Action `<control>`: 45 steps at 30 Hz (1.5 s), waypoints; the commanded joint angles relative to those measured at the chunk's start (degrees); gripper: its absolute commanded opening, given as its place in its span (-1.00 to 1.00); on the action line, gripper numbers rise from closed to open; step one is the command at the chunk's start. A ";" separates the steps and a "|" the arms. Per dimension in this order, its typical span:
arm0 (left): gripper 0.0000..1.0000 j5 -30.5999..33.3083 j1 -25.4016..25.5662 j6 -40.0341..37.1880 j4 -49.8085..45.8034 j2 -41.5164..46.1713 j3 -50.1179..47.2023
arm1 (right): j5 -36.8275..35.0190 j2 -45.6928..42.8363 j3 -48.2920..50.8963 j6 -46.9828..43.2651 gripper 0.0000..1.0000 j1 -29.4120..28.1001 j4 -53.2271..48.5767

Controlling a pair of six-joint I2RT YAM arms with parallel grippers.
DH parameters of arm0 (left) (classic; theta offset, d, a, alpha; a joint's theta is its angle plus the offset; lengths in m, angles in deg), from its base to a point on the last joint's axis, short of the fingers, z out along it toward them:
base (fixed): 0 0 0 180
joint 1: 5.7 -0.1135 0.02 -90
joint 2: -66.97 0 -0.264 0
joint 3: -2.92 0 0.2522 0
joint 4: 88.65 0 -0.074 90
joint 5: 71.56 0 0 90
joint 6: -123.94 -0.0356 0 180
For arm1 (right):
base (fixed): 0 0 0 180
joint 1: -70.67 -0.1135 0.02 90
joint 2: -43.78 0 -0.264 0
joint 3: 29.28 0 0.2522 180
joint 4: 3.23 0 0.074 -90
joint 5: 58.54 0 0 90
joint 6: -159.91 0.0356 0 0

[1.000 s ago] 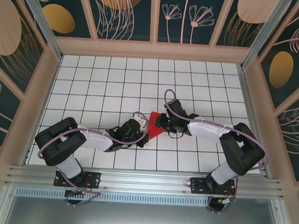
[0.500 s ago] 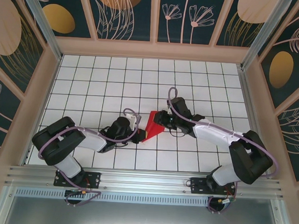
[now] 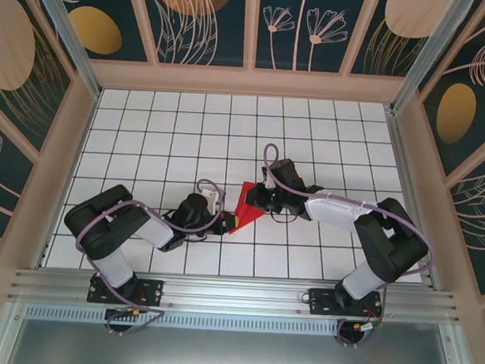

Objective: Fold a paper plane with a square sheet of paper (pick it up from the middle)
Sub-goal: Fourth fold the wing at the center of the table.

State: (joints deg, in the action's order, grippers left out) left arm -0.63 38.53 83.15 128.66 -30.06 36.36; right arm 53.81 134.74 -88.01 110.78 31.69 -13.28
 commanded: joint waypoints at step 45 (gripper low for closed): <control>-0.65 3.34 -1.65 2.47 -7.58 0.41 1.06 | 2.30 12.47 -6.38 -1.97 -0.76 1.45 2.84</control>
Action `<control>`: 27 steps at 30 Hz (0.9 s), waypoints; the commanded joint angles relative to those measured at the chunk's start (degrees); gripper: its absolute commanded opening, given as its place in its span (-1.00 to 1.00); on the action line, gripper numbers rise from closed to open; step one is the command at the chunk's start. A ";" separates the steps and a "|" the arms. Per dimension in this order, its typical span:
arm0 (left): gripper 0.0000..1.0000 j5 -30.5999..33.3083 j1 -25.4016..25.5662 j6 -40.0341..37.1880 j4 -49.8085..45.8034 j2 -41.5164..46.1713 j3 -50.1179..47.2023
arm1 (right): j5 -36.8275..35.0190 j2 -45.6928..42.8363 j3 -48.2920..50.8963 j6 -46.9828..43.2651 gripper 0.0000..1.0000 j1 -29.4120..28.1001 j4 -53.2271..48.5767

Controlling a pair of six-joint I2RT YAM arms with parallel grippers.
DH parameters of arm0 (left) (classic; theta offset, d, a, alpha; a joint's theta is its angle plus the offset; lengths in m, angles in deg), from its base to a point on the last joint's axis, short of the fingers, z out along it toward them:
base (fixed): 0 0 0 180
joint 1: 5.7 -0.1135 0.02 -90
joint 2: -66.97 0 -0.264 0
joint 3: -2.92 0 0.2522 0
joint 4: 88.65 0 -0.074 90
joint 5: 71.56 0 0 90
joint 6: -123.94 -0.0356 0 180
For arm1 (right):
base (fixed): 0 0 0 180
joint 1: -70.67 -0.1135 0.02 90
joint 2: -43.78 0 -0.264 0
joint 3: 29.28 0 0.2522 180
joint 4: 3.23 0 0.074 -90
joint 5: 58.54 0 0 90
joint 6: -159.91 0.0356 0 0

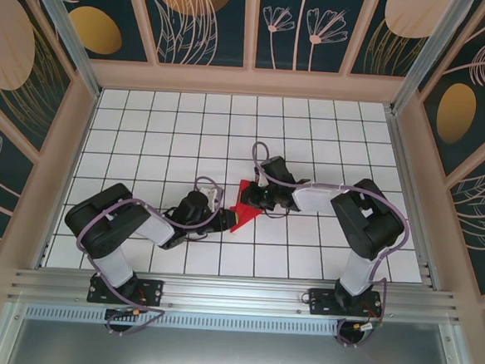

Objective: Fold a paper plane with a square sheet of paper (pick it up from the middle)
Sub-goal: Fourth fold the wing at the center of the table.

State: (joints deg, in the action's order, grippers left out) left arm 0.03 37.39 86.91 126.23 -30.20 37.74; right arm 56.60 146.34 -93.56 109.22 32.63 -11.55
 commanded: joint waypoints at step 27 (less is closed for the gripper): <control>-1.00 5.06 -0.50 2.22 -10.13 1.01 0.39 | 5.44 0.23 -0.58 -0.71 -0.73 0.34 3.62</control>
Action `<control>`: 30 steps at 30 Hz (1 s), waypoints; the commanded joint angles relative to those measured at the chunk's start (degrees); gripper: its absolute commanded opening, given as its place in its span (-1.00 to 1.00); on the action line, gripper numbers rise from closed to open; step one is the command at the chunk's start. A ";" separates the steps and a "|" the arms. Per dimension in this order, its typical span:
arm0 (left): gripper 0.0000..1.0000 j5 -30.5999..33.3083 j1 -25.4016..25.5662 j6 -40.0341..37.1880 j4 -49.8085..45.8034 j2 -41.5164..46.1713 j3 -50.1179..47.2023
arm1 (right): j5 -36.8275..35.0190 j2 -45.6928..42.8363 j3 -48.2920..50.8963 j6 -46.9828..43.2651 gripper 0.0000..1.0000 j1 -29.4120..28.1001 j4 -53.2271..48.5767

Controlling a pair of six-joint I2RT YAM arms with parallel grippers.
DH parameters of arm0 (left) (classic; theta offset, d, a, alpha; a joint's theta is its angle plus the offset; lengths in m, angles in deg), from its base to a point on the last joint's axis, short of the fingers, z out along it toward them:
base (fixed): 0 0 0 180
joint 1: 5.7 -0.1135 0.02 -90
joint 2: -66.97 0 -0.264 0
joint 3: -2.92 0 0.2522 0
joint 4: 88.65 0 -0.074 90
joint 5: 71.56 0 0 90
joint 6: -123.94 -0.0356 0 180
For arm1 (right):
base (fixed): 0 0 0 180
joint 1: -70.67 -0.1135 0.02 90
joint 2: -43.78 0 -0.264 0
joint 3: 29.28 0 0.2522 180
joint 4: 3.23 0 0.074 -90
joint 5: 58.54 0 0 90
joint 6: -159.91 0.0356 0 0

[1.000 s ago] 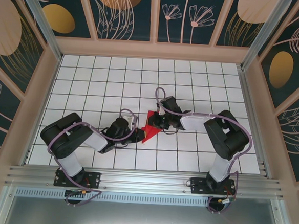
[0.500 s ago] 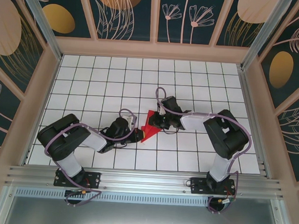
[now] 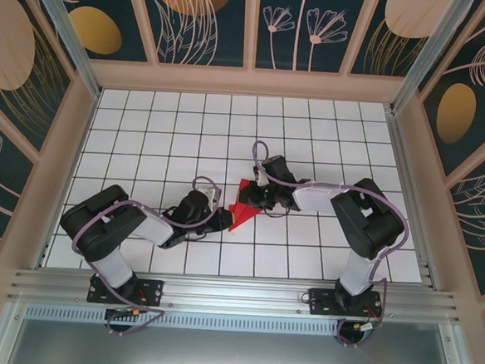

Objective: Fold a paper plane with a square sheet of paper (pick it up from the middle)
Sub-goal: Fourth fold the wing at the center of the table.

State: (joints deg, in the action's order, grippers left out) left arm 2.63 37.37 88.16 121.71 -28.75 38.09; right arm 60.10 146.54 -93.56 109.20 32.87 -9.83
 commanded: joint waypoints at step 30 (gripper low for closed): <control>-1.00 5.55 -0.45 4.35 -7.25 2.71 -1.70 | 1.24 -0.09 -1.48 -2.04 -0.64 1.96 0.99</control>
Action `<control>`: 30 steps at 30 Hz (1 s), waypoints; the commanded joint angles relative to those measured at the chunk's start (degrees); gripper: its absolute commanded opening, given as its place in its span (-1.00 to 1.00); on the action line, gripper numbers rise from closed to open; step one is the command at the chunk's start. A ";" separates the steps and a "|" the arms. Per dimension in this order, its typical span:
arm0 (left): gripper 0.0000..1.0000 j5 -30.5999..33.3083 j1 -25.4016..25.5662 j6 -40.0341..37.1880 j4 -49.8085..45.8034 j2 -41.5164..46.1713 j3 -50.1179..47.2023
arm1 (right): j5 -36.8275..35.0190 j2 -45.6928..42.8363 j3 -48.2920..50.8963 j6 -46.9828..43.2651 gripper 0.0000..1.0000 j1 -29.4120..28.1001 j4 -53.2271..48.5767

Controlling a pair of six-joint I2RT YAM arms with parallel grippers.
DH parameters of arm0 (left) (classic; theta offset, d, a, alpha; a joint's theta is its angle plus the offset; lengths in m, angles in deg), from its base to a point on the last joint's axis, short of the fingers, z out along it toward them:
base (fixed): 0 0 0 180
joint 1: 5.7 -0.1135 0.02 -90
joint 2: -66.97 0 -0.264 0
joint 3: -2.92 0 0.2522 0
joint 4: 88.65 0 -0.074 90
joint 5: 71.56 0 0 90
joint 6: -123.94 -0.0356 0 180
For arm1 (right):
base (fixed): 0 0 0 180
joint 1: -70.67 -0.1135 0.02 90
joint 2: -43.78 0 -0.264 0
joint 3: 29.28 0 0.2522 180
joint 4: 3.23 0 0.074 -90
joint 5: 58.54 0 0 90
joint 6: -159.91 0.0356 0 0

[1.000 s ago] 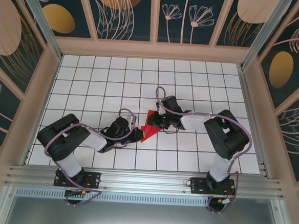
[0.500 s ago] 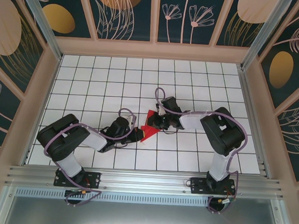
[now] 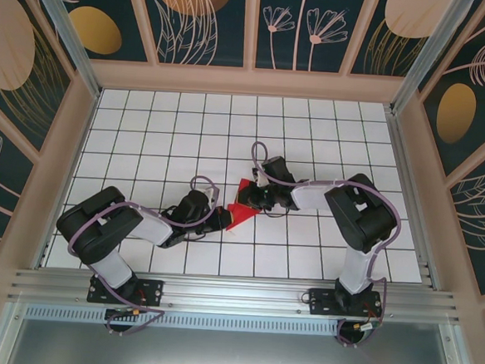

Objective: Fold a paper plane with a square sheet of paper (pick it up from the middle)
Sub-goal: Fourth fold the wing at the center of the table.

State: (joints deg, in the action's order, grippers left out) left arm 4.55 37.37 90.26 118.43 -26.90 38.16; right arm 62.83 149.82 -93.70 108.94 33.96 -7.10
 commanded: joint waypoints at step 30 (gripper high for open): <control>-1.00 3.34 -0.47 3.51 -6.51 -0.40 -1.03 | -1.32 6.19 -5.84 -2.03 -0.72 0.52 -2.53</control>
State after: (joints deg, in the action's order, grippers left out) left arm 6.45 37.37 94.24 118.28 -26.07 37.28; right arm 62.81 154.34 -98.57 107.72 34.27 -8.39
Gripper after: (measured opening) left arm 0.043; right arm 0.143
